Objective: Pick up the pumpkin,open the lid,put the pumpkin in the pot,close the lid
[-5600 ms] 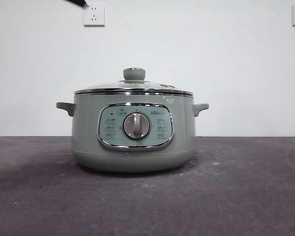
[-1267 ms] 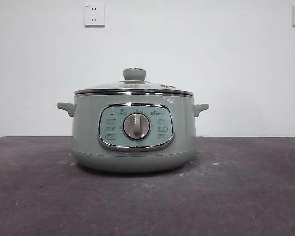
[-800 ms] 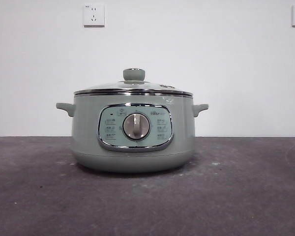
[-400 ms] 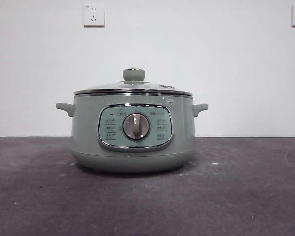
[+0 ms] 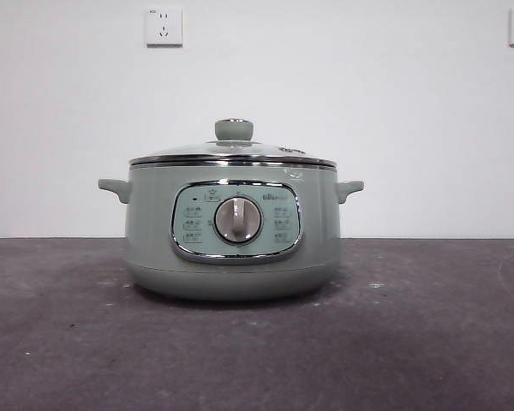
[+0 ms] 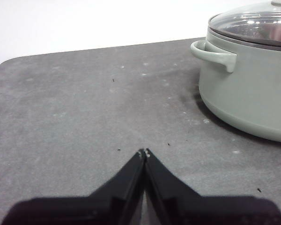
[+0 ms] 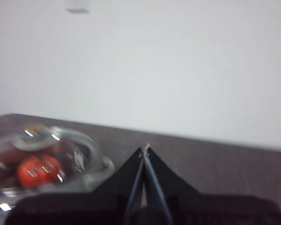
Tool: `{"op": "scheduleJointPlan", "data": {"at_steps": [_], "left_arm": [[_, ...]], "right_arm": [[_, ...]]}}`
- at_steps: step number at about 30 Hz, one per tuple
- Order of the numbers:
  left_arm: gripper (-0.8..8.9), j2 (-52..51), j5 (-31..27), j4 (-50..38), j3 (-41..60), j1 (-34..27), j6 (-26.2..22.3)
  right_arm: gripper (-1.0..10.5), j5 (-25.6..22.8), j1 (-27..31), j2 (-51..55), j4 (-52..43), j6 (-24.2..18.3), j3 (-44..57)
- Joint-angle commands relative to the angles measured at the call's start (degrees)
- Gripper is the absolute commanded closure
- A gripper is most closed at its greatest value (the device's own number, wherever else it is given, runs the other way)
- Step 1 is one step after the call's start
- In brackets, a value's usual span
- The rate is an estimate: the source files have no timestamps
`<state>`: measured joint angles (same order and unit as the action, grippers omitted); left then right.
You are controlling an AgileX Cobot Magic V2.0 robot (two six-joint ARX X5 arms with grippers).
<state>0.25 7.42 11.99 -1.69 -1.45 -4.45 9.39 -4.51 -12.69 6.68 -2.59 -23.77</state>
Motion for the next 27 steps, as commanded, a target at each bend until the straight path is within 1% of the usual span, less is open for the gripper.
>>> {"op": "scheduleJointPlan", "data": {"at_steps": [1,7,14,17,22,27], "left_arm": [[8.17,-0.17,0.22,0.52,0.66,-0.17,0.2],[8.17,-0.17,0.2,0.52,0.66,-0.17,0.2],[8.17,-0.17,0.22,0.52,0.66,-0.17,0.2],[8.17,-0.17,0.22,0.52,0.66,-0.17,0.2],[8.17,-0.17,0.22,0.52,0.66,-0.17,0.2],[8.17,-0.17,0.22,0.52,0.66,-0.17,0.2]], "right_arm": [[9.5,-1.01,0.07,4.04,-2.38,3.58,8.09],[9.5,-0.98,0.07,8.92,-2.25,4.74,17.31],[9.5,-0.98,0.04,12.63,-1.75,6.23,23.28],[9.5,-2.12,0.04,12.63,0.72,6.16,23.37],[9.5,-2.27,0.04,12.63,3.39,5.95,23.37],[9.5,-2.27,0.04,12.63,3.34,6.23,23.37]]}}
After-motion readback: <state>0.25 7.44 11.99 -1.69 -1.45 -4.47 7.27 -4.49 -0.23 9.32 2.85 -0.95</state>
